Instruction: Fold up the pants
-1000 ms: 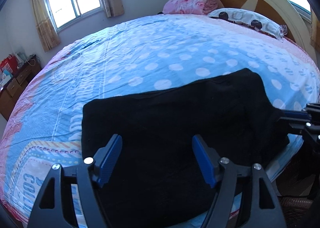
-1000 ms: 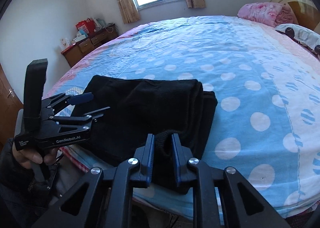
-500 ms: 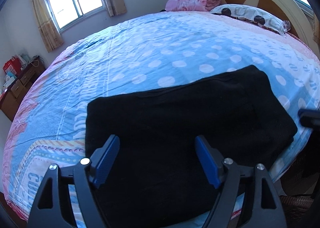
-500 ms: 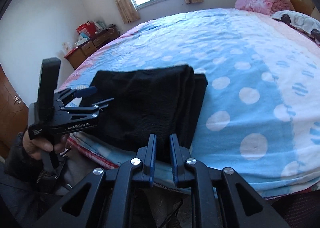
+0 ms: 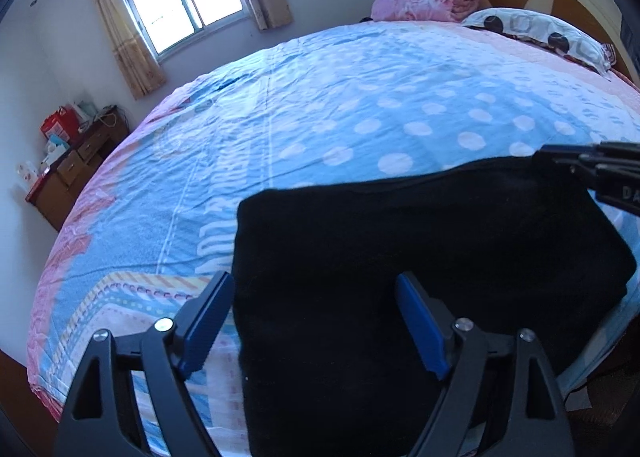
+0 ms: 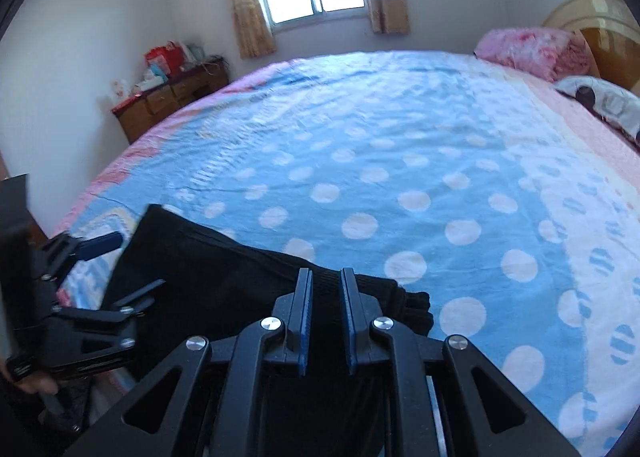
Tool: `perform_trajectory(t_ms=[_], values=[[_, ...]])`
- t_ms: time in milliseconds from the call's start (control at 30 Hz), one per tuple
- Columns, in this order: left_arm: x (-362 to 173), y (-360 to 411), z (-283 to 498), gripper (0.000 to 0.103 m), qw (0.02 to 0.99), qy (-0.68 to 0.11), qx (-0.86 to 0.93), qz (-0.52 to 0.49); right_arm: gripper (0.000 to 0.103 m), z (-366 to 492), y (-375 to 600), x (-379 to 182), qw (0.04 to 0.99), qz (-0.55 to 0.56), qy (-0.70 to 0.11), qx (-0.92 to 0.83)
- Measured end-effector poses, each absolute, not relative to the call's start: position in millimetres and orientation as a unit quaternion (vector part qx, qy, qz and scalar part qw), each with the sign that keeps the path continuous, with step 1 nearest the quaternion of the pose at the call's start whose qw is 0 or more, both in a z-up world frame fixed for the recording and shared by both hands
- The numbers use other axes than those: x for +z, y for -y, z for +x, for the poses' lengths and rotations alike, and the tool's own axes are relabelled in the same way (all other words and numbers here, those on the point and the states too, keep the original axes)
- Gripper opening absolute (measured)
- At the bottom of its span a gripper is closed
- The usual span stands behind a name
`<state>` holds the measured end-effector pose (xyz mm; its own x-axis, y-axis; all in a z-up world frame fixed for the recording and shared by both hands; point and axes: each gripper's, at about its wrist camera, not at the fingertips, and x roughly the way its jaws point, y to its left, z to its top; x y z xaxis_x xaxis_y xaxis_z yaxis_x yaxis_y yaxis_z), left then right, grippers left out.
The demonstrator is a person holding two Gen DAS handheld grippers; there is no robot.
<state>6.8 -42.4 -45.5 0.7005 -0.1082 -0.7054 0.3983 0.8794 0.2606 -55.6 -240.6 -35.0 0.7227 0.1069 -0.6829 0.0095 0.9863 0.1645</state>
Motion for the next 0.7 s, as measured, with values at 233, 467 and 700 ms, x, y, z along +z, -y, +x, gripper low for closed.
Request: perform_trajectory(t_ms=[233, 467, 700], values=[[-58, 37, 10, 0.095, 0.899, -0.376, -0.129, 0.183, 0.012, -51, 262, -55, 0.925, 0.137, -0.353, 0.012], [-55, 32, 9, 0.099, 0.899, -0.377, -0.132, 0.182, 0.015, -62, 276, -56, 0.917, 0.218, -0.333, 0.026], [-51, 29, 7, 0.099, 0.903, -0.368, -0.134, 0.177, 0.016, -113, 283, -40, 0.918, 0.266, -0.285, 0.067]])
